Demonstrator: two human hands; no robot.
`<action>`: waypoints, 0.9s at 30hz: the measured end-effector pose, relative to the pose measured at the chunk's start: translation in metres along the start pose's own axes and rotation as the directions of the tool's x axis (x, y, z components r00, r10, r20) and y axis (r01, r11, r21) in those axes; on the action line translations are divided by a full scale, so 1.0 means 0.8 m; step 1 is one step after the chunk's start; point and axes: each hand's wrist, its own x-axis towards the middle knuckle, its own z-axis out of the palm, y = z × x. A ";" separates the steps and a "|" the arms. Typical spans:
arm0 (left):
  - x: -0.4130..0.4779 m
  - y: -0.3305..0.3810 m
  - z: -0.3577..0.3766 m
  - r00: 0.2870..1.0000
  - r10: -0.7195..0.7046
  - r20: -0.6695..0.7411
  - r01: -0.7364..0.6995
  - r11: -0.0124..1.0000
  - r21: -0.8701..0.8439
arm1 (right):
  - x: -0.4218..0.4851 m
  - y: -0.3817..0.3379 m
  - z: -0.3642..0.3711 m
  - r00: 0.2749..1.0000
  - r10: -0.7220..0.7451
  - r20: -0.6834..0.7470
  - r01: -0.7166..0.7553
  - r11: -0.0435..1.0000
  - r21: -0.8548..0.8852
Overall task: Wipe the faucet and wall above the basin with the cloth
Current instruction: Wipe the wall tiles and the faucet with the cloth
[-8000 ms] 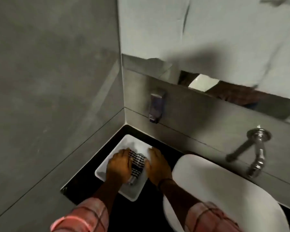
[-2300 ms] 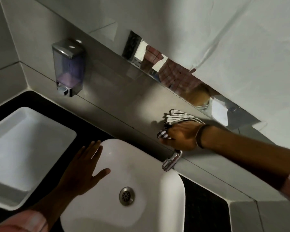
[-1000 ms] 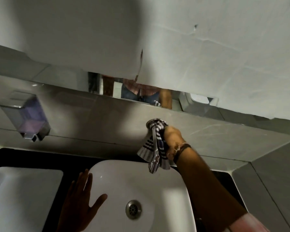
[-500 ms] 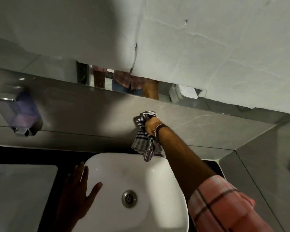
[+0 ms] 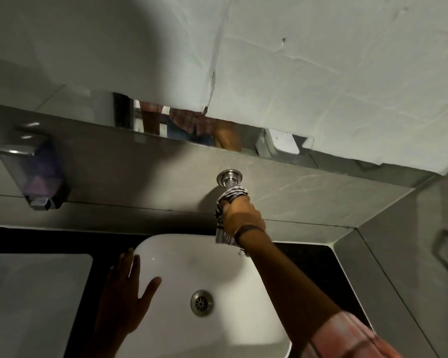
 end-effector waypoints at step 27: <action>0.000 0.001 -0.006 1.000 -0.005 0.008 0.006 0.995 -0.101 | 0.009 -0.011 -0.009 0.997 -0.050 0.050 0.054 0.996 -0.067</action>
